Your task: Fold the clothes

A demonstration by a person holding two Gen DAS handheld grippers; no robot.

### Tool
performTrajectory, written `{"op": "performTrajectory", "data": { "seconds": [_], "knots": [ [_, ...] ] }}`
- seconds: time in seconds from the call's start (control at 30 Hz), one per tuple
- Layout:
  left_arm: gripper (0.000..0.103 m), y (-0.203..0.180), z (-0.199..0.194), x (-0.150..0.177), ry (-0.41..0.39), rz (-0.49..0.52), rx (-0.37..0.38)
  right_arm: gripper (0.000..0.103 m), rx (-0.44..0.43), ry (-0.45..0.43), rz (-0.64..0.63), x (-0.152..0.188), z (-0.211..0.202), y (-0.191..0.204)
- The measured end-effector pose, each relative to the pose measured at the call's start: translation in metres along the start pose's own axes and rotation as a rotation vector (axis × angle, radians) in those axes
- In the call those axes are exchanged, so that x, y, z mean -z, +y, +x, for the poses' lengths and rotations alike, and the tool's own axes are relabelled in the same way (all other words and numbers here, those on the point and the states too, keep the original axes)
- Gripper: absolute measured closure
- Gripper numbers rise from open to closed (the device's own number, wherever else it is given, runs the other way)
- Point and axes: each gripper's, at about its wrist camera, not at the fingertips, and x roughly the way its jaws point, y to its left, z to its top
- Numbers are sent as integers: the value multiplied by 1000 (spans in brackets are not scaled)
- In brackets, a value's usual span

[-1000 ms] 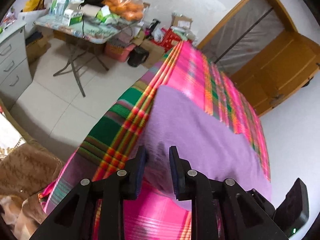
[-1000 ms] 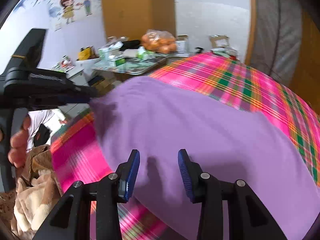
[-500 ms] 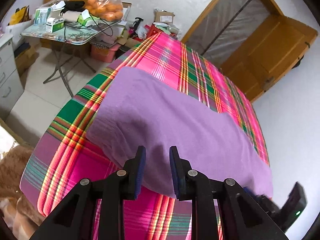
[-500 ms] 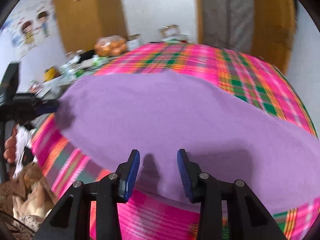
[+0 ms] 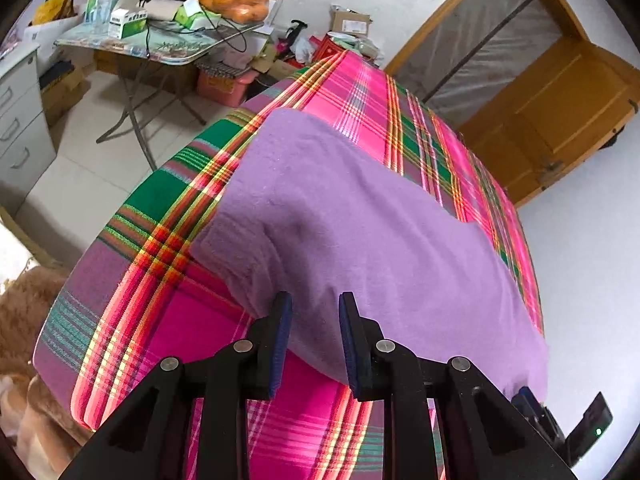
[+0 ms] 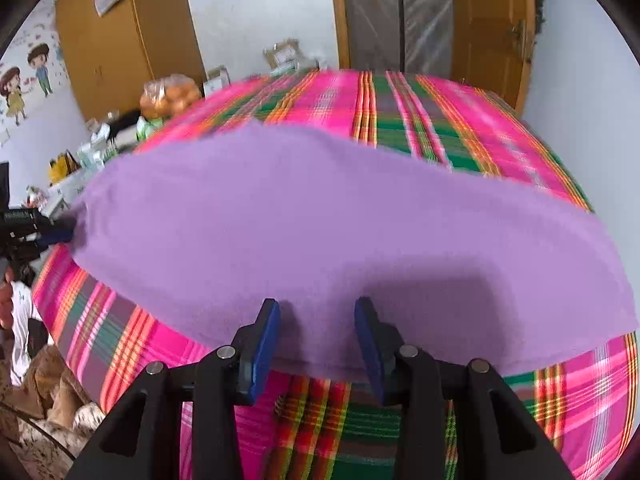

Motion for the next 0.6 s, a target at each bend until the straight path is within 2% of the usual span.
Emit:
{"op": "performTrajectory", "data": {
  "seconds": [0.13, 0.3, 0.37, 0.5, 0.6],
  "knots": [
    [79, 11, 0, -3, 5, -33, 7, 63, -41, 9, -22, -9, -1, 13],
    [78, 24, -7, -4, -4, -67, 53, 63, -126, -12, -80, -31, 2, 47],
    [78, 30, -11, -4, -11, -88, 92, 63, -180, -22, -121, -38, 6, 68],
    [78, 39, -18, -6, -29, -116, 123, 63, -263, -24, -239, -58, 29, 119],
    [78, 45, -30, -6, -88, -118, 82, 63, -320, -22, -314, -63, 37, 155]
  ]
}}
